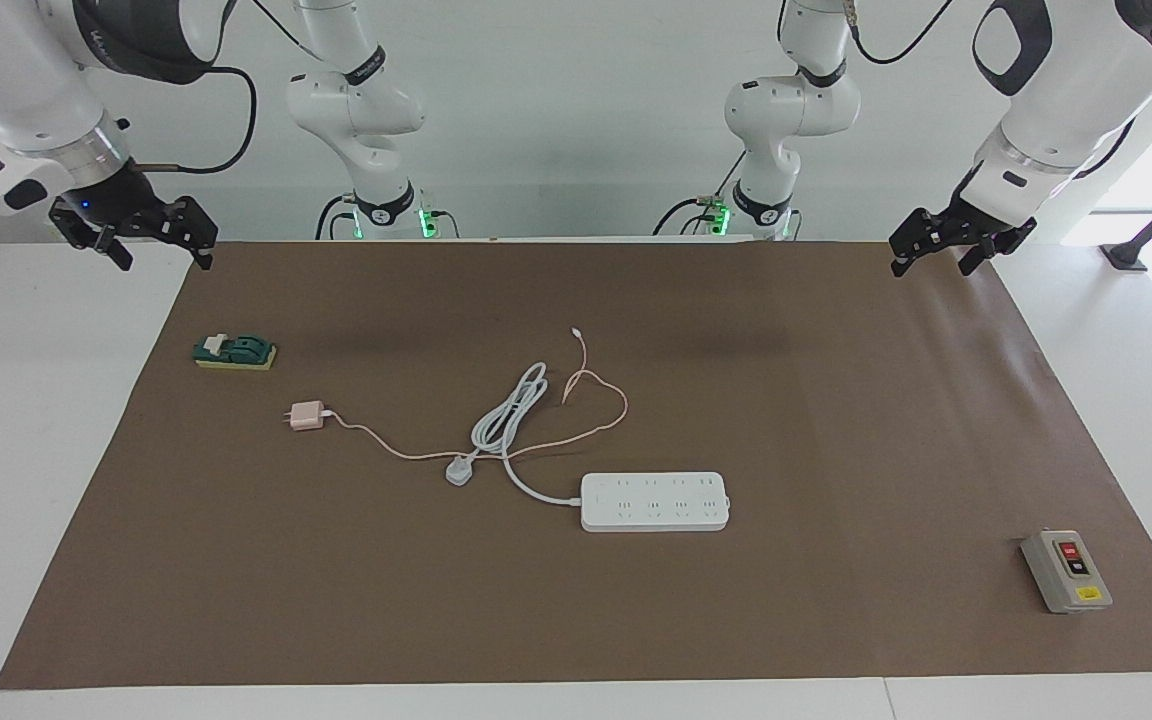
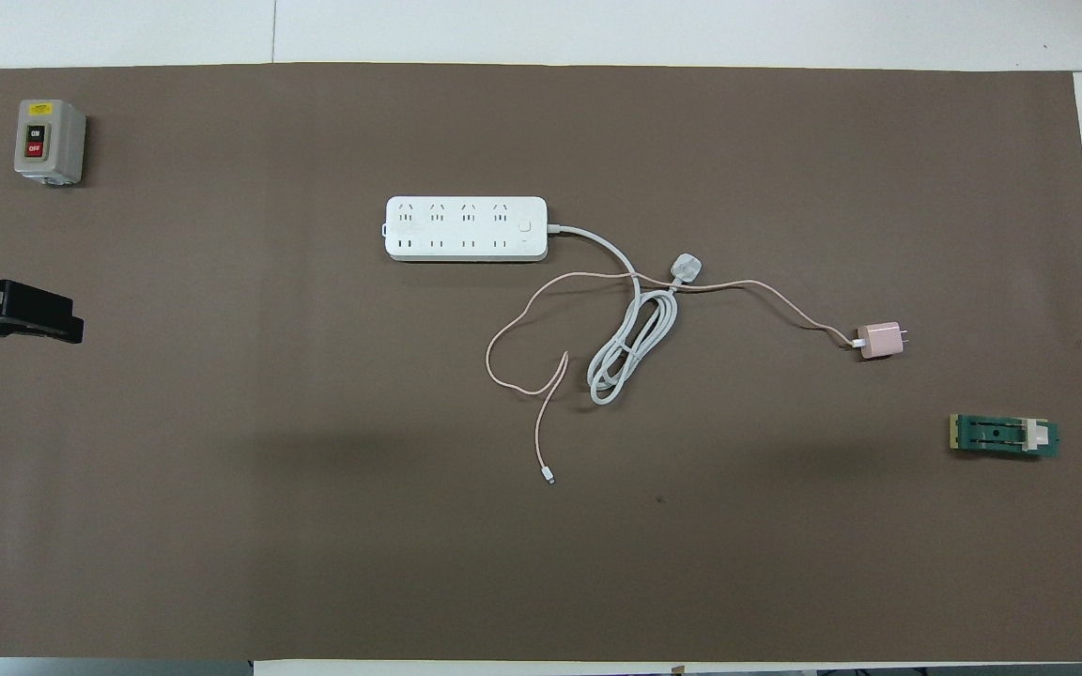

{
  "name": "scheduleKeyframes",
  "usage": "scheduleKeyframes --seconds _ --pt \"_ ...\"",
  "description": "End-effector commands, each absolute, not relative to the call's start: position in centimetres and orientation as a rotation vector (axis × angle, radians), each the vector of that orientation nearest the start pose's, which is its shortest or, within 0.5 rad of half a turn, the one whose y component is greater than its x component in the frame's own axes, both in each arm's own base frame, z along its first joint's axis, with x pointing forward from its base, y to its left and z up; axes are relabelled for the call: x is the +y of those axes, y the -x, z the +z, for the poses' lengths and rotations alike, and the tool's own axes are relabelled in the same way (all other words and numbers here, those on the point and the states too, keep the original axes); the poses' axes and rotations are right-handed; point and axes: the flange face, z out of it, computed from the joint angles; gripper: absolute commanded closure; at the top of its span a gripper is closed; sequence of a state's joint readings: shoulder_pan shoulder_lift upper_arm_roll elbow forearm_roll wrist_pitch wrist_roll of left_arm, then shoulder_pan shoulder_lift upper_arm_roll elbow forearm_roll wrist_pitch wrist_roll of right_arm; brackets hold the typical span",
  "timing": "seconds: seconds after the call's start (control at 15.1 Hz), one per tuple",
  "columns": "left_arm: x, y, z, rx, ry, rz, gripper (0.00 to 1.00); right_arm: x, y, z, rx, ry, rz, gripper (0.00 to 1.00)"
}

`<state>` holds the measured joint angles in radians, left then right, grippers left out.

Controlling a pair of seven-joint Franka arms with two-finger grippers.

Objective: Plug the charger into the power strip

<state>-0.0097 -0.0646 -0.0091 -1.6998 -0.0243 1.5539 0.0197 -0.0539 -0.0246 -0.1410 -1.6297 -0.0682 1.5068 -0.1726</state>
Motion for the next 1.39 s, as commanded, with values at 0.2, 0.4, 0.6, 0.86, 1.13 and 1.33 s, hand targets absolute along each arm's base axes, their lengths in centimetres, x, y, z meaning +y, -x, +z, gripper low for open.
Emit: scheduleKeyframes --seconds 0.2,0.4,0.6,0.86,1.13,1.33 --pt "-1.1 -52.2 59.8 0.052 3.148 0.092 0.0 -11.6 -51.4 57.1 0.677 2.988 0.287 0.0" --pt "-1.1 -52.2 59.8 0.052 3.148 0.092 0.0 -13.0 -52.3 54.1 0.985 2.778 0.38 0.0" --pt "-1.2 -52.2 59.7 0.055 3.148 0.097 0.0 -14.2 -52.9 49.6 1.32 2.49 0.511 0.0" --pt "-1.3 -52.2 59.7 0.052 3.148 0.094 0.0 -15.6 -52.2 42.4 1.449 2.233 0.606 0.0" --pt "-1.6 -52.2 59.8 0.05 3.148 0.092 0.0 -15.6 -52.3 38.2 1.585 1.995 0.629 0.0" --pt "-1.7 -52.2 59.7 0.048 3.148 0.094 0.0 -16.8 -53.0 33.6 1.627 1.901 0.678 0.0"
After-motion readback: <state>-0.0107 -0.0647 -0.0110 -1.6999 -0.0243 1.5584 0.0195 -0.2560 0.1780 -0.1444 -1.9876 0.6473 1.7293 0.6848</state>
